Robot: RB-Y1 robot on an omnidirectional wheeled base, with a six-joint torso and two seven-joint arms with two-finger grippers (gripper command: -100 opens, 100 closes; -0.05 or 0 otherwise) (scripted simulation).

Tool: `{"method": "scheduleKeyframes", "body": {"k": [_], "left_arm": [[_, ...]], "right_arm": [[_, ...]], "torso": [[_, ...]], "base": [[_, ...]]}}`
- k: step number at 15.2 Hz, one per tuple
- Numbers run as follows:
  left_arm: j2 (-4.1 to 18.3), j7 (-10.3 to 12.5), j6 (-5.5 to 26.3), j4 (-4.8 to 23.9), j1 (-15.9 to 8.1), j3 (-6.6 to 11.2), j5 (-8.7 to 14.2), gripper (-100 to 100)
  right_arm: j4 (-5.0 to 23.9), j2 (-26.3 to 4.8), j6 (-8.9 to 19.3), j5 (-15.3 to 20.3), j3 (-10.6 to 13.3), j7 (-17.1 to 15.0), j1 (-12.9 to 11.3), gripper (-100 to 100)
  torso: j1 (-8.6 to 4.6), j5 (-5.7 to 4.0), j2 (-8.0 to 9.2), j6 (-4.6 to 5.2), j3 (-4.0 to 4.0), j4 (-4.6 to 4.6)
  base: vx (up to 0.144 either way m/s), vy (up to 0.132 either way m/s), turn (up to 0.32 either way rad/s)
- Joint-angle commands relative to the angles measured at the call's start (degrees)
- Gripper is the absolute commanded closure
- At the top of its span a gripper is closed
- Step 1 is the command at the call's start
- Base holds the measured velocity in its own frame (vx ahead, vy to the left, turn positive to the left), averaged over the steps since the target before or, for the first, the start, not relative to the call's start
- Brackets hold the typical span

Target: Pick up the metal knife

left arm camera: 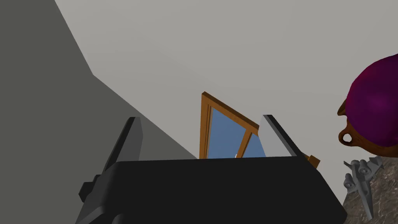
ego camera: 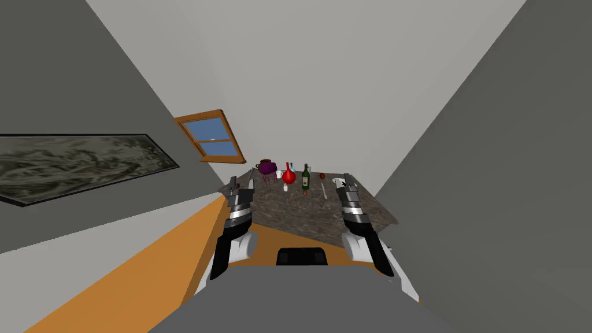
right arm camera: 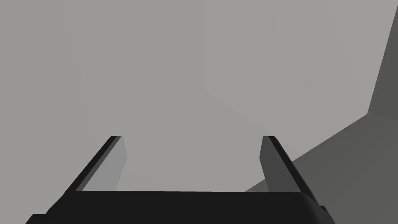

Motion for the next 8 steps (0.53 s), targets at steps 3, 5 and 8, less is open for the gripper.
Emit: {"method": "scheduleKeyframes", "body": {"k": [3, 5, 8], "left_arm": [[0.0, 0.0, 0.0, 0.0, -0.01, 0.0, 0.0, 0], [0.0, 0.0, 0.0, 0.0, -0.01, 0.0, 0.0, 0], [0.0, 0.0, 0.0, 0.0, -0.01, 0.0, 0.0, 0]], "right_arm": [[-0.11, -3.53, -0.02, -1.28, 0.97, 0.63, 3.16, -100], [-0.03, -6.61, -0.09, -2.84, 2.06, 1.24, 6.47, -100], [0.07, -8.54, -0.16, -3.87, 2.74, 1.59, 8.5, -100]], "torso": [[-0.1, -0.02, 0.14, -0.01, 0.07, 0.02], [-0.19, -0.04, 0.23, 0.0, 0.13, 0.05], [-0.25, -0.06, 0.27, -0.01, 0.15, 0.05]], "base": [[-0.04, -0.027, 0.11], [-0.057, -0.048, 0.135], [-0.055, -0.047, 0.122]]}}
